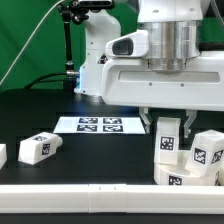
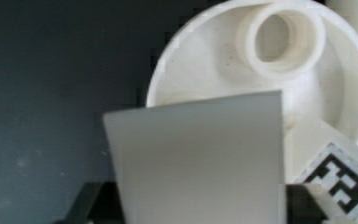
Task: Assemble stool
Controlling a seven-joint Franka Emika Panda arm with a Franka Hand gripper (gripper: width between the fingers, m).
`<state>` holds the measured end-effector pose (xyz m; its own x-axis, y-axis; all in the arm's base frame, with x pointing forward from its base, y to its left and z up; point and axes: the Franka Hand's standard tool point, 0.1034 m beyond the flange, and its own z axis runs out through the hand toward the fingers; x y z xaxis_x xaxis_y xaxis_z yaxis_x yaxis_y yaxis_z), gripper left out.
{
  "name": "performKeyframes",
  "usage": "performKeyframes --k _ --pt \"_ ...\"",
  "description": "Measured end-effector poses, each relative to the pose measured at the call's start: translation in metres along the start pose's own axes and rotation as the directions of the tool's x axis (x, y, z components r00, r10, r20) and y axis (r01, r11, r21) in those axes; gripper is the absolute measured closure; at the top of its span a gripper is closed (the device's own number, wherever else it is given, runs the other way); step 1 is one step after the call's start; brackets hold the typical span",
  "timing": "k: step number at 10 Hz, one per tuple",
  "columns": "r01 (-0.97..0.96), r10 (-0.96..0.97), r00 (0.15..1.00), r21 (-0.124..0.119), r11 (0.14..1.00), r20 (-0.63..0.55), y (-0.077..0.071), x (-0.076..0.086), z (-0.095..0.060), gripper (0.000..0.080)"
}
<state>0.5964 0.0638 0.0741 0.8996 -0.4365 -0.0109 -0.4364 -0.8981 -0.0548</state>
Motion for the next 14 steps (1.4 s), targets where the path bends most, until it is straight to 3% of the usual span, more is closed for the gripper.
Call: performKeyframes --k 4,5,8,11,14 --pt "-0.260 0.260 0.966 0.003 0.966 0.002 -0.0006 -0.0004 0.0001 0.0452" --pt "-0.380 0.380 0.925 0.009 0.925 0.008 -0.0010 -0.0006 0.0002 0.0452" --pt "-0.729 0.729 0.684 0.085 0.680 0.035 0.0061 -0.0003 0.0039 0.0452" --pt "-0.883 0.881 0.466 0.102 0.459 0.074 0.0041 -0.0028 0.0061 0.0453" --pt "-0.968 0.963 0.247 0.084 0.238 0.112 0.0023 -0.0049 0.0076 0.0454"
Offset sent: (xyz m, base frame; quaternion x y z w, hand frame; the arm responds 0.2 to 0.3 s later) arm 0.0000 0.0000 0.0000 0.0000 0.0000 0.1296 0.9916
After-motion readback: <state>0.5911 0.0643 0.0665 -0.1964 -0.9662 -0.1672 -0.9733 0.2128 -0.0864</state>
